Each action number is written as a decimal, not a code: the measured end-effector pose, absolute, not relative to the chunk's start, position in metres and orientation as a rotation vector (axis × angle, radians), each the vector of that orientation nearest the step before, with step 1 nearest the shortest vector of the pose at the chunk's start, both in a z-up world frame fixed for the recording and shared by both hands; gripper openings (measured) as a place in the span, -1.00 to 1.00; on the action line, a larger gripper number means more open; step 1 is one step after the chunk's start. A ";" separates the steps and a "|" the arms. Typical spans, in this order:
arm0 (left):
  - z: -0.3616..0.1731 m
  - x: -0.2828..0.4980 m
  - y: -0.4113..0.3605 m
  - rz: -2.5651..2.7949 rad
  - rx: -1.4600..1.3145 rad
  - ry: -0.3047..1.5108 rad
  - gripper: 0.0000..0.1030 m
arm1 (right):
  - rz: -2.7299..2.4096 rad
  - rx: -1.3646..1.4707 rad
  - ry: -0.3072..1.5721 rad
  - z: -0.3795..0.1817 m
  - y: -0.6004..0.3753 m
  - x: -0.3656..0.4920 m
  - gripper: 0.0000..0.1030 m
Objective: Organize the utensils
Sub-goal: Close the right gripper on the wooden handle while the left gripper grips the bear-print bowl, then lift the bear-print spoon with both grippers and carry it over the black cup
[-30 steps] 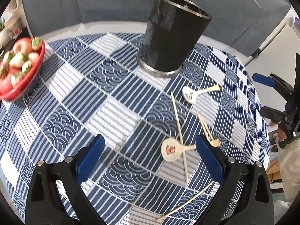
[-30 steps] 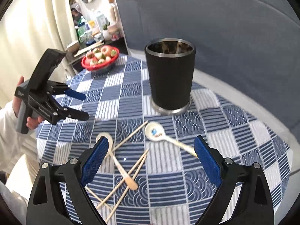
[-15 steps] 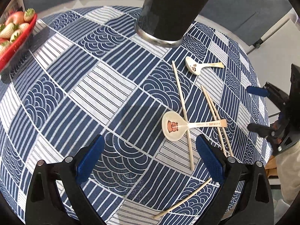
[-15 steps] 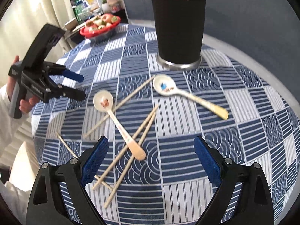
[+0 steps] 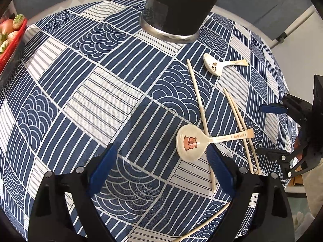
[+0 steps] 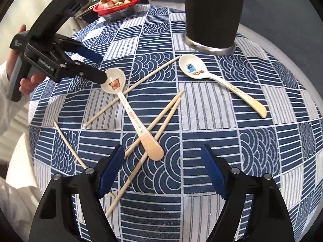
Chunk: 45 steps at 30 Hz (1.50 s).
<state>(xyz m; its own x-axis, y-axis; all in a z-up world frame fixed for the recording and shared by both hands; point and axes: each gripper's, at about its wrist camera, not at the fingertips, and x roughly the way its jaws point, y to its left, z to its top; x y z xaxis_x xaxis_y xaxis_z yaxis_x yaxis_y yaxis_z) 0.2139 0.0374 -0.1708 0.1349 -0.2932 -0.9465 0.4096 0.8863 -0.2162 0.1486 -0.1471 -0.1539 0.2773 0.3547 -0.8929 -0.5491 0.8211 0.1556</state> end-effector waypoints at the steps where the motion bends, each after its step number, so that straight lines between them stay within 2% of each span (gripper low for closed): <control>1: -0.172 0.215 0.036 -0.512 0.109 1.345 0.65 | 0.616 -0.203 1.141 -0.155 -0.146 0.149 0.38; 5: -0.173 0.217 0.032 -0.520 0.119 1.362 0.60 | 0.624 -0.227 1.146 -0.158 -0.143 0.149 0.30; 9: -0.173 0.218 0.023 -0.529 0.178 1.360 0.39 | 0.642 -0.228 1.166 -0.161 -0.141 0.152 0.00; 11: -0.173 0.219 0.021 -0.526 0.199 1.362 0.34 | 0.646 -0.238 1.162 -0.161 -0.140 0.153 -0.06; 14: -0.172 0.220 0.018 -0.521 0.225 1.366 -0.05 | 0.650 -0.243 1.163 -0.161 -0.137 0.155 -0.32; 16: -0.172 0.220 0.015 -0.521 0.253 1.371 -0.46 | 0.655 -0.261 1.165 -0.160 -0.135 0.156 -0.58; 18: -0.172 0.218 0.010 -0.561 0.249 1.387 -0.76 | 0.673 -0.274 1.167 -0.160 -0.133 0.155 -0.60; 32: -0.150 0.214 0.007 -0.534 0.301 1.336 -0.83 | 0.678 -0.286 1.140 -0.153 -0.133 0.150 -0.61; 45: -0.092 0.212 0.010 -0.460 0.383 1.255 -0.83 | 0.680 -0.300 1.035 -0.110 -0.128 0.158 -0.61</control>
